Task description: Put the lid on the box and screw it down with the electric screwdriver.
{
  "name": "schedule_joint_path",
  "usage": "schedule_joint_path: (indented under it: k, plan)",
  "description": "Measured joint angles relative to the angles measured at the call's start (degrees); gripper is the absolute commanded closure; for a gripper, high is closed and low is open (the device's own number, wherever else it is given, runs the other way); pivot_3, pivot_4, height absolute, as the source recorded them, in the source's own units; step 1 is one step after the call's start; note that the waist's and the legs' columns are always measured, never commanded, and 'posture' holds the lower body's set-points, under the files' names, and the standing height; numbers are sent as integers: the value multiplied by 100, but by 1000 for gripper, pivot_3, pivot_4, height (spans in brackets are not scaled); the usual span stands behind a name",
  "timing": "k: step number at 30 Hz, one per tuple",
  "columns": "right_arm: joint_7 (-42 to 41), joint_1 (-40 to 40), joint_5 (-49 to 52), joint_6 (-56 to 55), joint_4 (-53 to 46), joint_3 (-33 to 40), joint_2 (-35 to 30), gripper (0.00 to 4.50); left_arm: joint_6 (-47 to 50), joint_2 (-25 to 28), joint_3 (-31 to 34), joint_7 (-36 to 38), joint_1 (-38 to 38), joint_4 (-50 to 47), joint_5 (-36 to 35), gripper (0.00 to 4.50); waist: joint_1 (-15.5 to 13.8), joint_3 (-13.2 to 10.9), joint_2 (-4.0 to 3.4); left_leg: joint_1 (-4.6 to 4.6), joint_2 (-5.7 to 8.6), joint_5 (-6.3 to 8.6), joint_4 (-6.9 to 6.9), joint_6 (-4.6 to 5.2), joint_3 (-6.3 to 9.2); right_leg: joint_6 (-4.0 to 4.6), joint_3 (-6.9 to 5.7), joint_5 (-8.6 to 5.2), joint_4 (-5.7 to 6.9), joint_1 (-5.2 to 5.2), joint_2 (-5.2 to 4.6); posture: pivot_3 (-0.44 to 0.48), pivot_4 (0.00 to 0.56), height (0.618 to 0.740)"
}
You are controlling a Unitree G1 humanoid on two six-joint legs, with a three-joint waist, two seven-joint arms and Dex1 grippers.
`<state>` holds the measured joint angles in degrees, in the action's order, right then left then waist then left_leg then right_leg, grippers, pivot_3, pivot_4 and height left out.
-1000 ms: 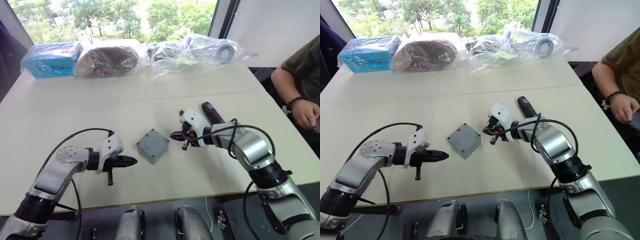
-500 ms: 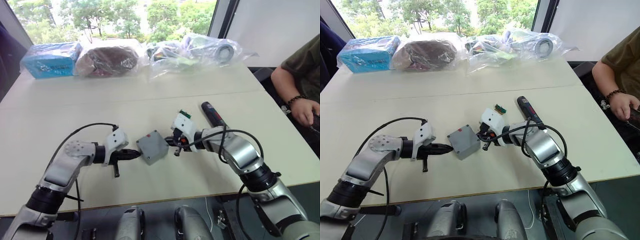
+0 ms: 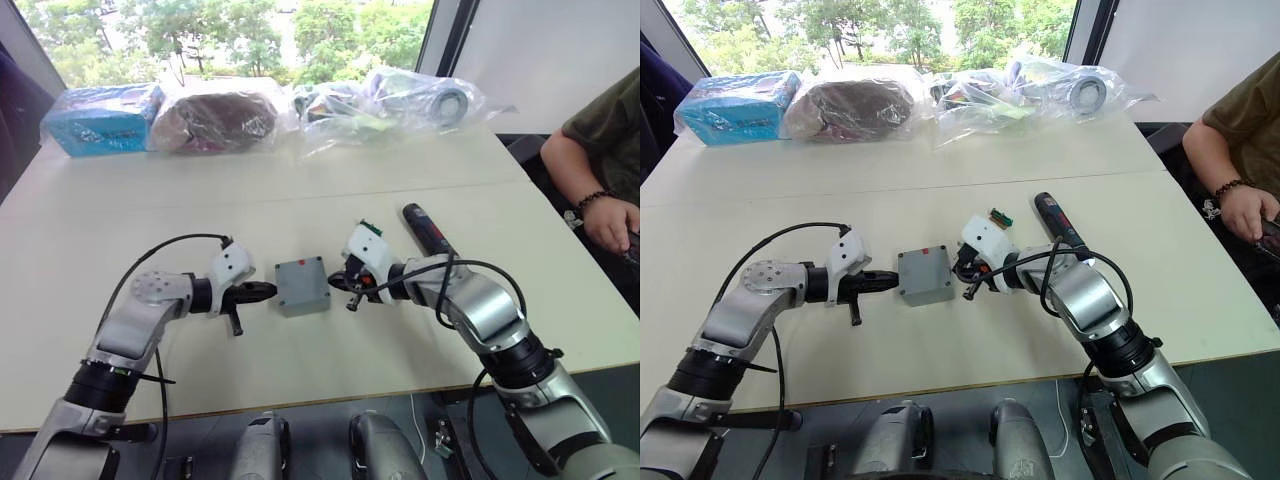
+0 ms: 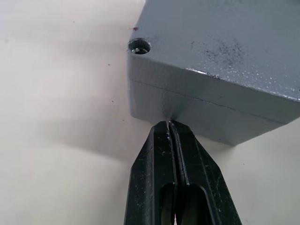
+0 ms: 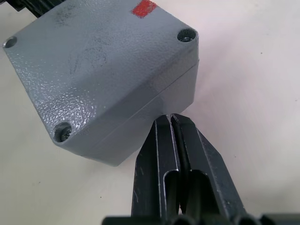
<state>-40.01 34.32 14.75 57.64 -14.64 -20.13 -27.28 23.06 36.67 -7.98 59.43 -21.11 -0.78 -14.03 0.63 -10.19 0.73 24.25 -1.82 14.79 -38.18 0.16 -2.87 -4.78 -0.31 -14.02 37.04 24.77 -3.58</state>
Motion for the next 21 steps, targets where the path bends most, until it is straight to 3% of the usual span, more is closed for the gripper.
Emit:
schedule_joint_path:
  k: [12,15,21]
  plan:
    - [146,1,0,574,-147,-110,-13,4462,-17,0,49,11,-45,-96,-31,4500,3,0,0,0,0,0,0,0,1,0,0,0,0,0,0,0,150,740]
    - [188,3,30,569,-157,37,-56,4462,28,249,112,124,134,-493,-161,4500,8,0,0,1,-1,0,0,0,2,0,1,0,0,1,-1,0,150,740]
    - [403,13,98,267,-203,1007,-206,4462,428,945,772,293,334,-1307,-615,4500,2,-1,1,0,-2,0,0,0,2,0,1,0,-1,1,-2,0,150,740]
